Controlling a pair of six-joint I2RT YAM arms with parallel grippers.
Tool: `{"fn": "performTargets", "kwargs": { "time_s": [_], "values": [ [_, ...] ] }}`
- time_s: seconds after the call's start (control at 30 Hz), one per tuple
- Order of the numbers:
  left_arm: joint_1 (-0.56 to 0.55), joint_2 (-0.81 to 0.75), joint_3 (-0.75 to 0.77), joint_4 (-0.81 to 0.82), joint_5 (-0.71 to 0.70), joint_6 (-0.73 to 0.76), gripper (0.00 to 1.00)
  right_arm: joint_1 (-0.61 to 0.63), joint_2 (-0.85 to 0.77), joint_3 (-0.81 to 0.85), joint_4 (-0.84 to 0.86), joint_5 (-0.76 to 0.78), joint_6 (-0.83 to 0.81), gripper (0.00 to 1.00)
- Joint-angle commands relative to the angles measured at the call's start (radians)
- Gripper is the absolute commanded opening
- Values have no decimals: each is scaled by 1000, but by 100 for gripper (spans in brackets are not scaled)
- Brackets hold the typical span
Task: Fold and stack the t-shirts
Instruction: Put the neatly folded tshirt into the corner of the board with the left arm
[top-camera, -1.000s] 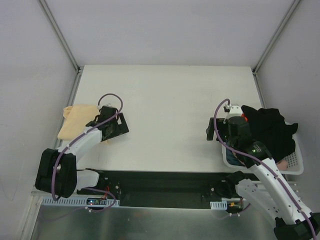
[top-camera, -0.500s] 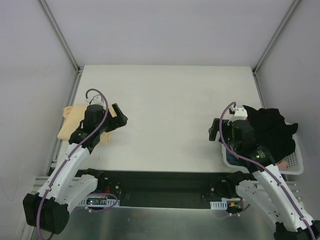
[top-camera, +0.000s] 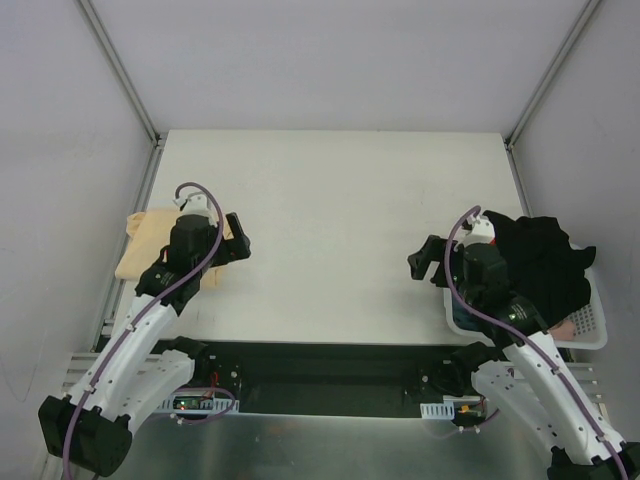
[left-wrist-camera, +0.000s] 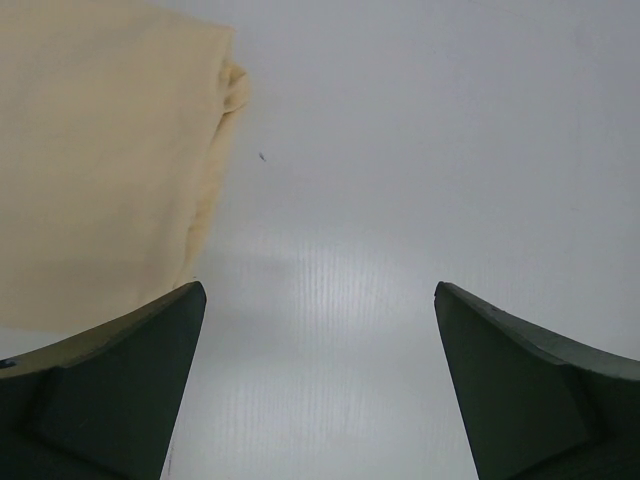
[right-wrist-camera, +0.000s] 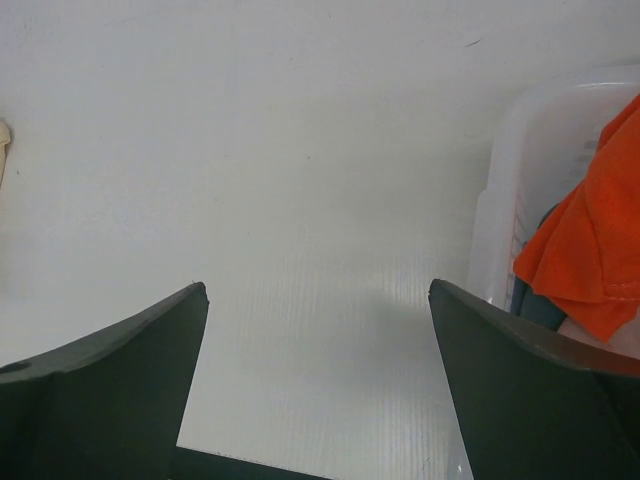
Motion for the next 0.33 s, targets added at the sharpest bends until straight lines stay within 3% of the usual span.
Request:
{"fn": "performTargets", "kwargs": {
  "time_s": [0.0, 0.3],
  "values": [
    [-4, -66, -36, 115, 119, 123, 99, -4, -19, 8, 23, 65, 51, 97],
    [-4, -177, -100, 161, 130, 103, 99, -2, -82, -23, 98, 23, 36, 97]
  ]
}}
